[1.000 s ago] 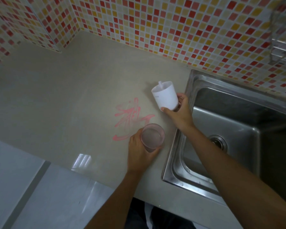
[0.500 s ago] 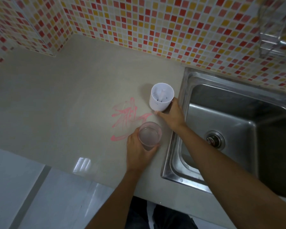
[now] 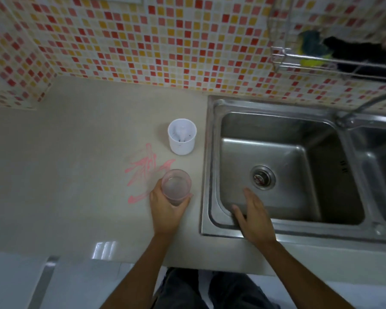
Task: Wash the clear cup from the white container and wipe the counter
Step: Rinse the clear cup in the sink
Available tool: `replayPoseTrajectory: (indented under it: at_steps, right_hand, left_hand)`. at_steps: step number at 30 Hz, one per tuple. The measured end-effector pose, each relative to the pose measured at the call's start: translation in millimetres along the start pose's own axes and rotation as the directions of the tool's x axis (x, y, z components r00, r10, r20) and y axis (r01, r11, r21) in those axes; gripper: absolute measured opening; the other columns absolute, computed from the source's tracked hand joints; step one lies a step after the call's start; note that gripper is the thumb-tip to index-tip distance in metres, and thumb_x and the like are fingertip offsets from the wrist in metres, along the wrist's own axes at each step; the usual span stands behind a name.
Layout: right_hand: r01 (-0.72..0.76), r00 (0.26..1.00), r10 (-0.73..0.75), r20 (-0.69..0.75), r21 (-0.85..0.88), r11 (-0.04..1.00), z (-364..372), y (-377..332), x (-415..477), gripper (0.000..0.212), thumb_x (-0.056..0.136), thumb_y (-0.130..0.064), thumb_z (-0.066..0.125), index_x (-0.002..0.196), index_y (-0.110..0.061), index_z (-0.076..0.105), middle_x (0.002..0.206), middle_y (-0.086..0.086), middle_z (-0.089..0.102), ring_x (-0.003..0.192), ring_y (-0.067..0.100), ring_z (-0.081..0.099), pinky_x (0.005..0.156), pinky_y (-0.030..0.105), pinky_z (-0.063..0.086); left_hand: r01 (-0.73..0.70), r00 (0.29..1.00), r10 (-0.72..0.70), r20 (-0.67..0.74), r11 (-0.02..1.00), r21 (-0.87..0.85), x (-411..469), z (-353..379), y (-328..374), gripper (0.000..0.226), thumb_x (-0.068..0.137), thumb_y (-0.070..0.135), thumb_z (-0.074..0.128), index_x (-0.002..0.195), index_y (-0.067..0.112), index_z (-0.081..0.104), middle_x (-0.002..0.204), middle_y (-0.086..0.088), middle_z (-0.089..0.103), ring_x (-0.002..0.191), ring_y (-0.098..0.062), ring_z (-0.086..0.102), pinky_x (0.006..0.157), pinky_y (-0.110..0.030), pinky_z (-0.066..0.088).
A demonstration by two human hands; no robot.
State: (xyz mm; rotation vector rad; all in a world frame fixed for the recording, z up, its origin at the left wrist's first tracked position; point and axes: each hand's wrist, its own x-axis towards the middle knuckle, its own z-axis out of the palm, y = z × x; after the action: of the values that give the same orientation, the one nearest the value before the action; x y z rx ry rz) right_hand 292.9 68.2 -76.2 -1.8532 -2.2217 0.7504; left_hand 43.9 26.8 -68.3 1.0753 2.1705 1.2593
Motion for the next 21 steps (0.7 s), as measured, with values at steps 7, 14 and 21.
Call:
replayPoseTrajectory:
  at_steps: [7,14,21]
  right_hand:
    - [-0.128,0.992,0.122,-0.041,-0.194,0.973,-27,61,-12,0.065,0.099,-0.047,0.03,0.151,-0.011,0.014,0.159,0.008,0.017,0.147,0.018,0.009,0.118,0.036,0.0]
    - [-0.19,0.979,0.203,0.019,-0.274,0.943,-55,111,-3,0.069,0.099,-0.049,0.025,0.152,-0.011,0.004,0.161,0.006,0.004,0.148,0.017,-0.002,0.119,0.039,-0.005]
    - [-0.27,0.954,0.295,0.045,-0.289,0.918,-74,140,-2,0.071,0.098,-0.05,0.026,0.152,-0.008,0.007,0.161,0.009,0.008,0.148,0.02,0.002,0.12,0.041,-0.003]
  left_hand:
    - [-0.133,0.986,0.123,0.109,0.987,0.095,-15,24,30,0.078,0.057,0.049,0.083,0.122,0.022,0.048,0.119,-0.001,0.059,0.11,-0.022,0.051,0.095,-0.029,0.029]
    - [-0.336,0.922,0.304,0.238,0.936,0.103,-20,78,84,0.075,0.062,0.035,0.085,0.124,0.023,0.044,0.119,-0.006,0.058,0.111,-0.018,0.047,0.097,-0.027,0.032]
    - [-0.549,0.766,0.394,0.508,0.812,0.198,-22,126,104,0.064,0.075,0.029,0.075,0.128,0.009,0.045,0.124,-0.012,0.055,0.118,-0.026,0.051,0.105,-0.033,0.04]
